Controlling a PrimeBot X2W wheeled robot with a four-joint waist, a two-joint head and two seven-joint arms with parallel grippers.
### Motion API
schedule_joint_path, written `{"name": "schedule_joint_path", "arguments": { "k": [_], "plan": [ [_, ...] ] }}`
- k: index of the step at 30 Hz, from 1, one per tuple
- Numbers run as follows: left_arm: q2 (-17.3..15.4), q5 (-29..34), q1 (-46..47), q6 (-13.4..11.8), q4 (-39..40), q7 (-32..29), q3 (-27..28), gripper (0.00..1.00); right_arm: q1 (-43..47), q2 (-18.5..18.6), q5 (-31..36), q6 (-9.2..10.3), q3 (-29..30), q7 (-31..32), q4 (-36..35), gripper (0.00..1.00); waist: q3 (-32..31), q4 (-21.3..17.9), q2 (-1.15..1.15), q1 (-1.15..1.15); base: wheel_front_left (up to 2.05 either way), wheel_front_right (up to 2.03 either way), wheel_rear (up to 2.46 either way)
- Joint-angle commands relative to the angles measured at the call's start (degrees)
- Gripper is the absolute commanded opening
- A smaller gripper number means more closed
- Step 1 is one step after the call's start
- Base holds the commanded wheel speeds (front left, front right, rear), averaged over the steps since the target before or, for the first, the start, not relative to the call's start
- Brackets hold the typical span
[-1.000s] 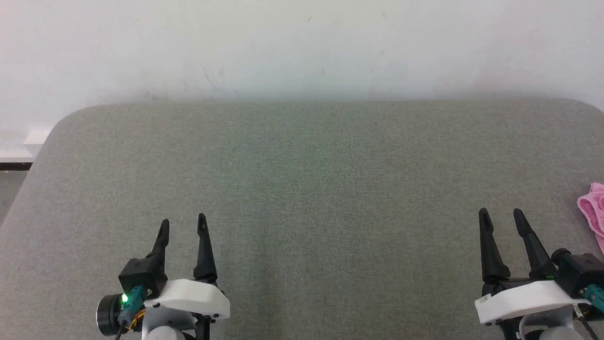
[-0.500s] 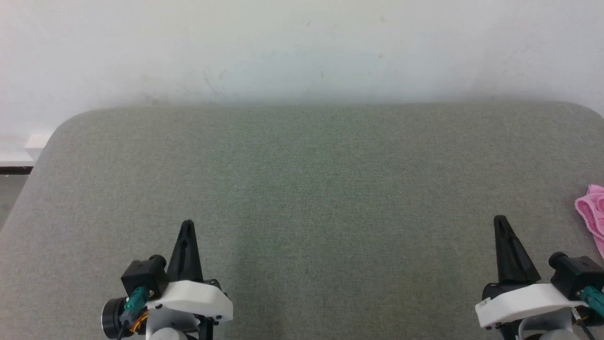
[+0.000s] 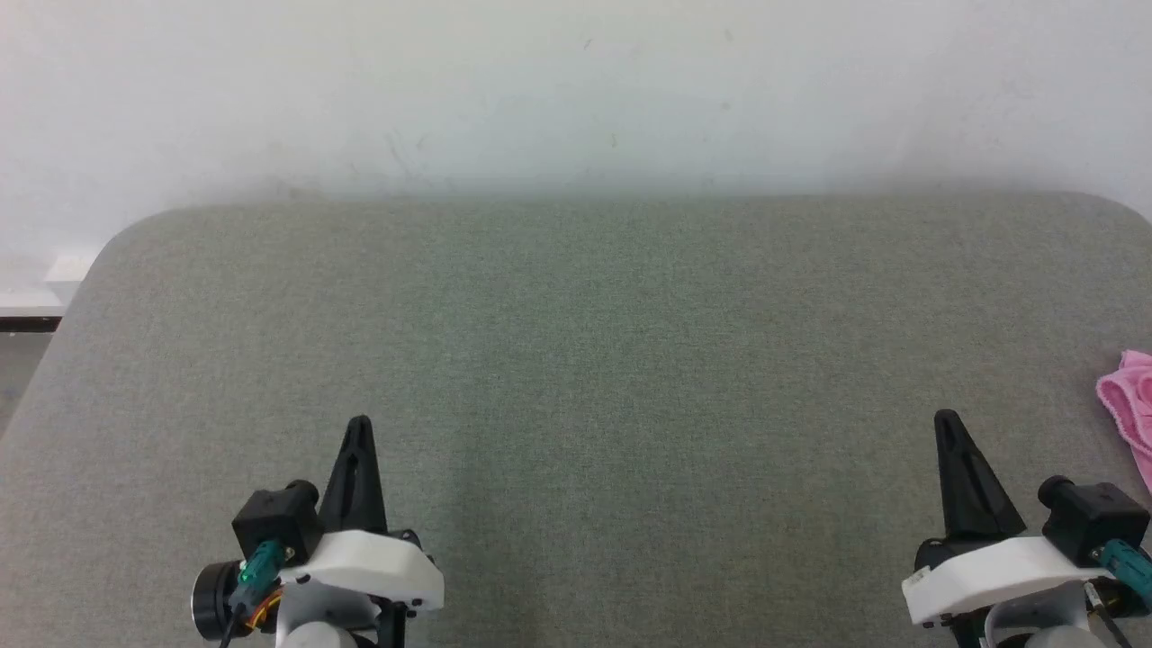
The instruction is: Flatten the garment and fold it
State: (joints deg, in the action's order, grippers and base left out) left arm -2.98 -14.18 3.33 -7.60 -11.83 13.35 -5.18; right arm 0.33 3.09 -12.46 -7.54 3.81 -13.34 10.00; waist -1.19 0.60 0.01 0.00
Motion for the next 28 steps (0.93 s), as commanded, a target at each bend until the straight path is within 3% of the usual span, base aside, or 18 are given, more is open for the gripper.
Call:
{"name": "schedule_joint_path", "arguments": {
  "k": [1, 28],
  "plan": [
    [0.01, 0.63, -0.37, 0.37, 0.56, -0.34, 0.32, 0.0, -0.04, -0.02, 0.82, 0.01, -0.05, 0.3, -0.51, 0.0, 0.02, 0.0, -0.01, 0.0, 0.0, 0.0, 0.0],
    [0.03, 3.92, -1.09, 2.13, 3.29, -3.49, 1.5, 0.0, -0.11, -0.07, 3.65, 0.02, -0.96, 3.46, -2.81, 0.0, 0.3, -0.15, -0.01, 0.0, 0.0, 0.0, 0.0]
  ]
}}
